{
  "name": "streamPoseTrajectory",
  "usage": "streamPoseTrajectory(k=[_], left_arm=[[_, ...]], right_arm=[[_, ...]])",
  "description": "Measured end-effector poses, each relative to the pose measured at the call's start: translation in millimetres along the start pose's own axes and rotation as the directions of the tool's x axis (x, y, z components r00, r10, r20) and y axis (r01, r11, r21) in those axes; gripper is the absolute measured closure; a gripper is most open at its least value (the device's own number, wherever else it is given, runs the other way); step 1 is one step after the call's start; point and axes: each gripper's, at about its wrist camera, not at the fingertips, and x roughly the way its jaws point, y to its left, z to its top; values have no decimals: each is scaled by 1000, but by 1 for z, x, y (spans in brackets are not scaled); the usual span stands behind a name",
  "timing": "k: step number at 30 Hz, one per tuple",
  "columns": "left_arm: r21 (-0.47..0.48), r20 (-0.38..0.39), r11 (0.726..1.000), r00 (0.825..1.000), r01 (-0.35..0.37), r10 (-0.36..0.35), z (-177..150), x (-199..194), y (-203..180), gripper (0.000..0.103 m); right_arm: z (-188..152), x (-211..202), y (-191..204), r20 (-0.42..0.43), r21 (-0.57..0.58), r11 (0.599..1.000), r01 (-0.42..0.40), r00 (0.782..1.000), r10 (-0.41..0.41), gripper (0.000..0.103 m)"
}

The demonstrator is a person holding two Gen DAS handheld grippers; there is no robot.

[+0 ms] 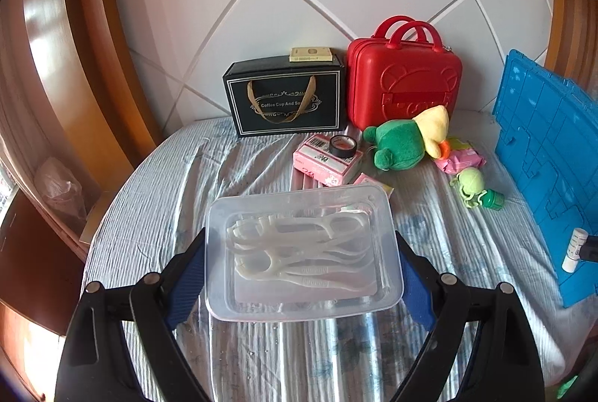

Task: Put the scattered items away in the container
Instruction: 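Lift the floss-pick box and pill bottle and carry both over the blue crate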

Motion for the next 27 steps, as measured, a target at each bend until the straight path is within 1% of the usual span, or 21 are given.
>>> streamPoseTrajectory(k=[5, 10, 18, 27], left_arm=[[19, 25, 1000, 1000, 4, -4, 18, -22, -26, 14], [38, 65, 999, 998, 17, -19, 38, -46, -52, 14], [89, 116, 995, 992, 40, -50, 69, -77, -104, 14], [151, 161, 985, 981, 85, -110, 95, -105, -174, 14]], right_arm=[[10, -38, -2, 57, -13, 1000, -11, 998, 12, 82], [18, -81, -10, 133, -25, 999, -20, 991, 23, 82], [25, -149, -35, 249, -25, 1000, -16, 968, 22, 82], [22, -212, -77, 338, -11, 1000, 3, 941, 1, 82]])
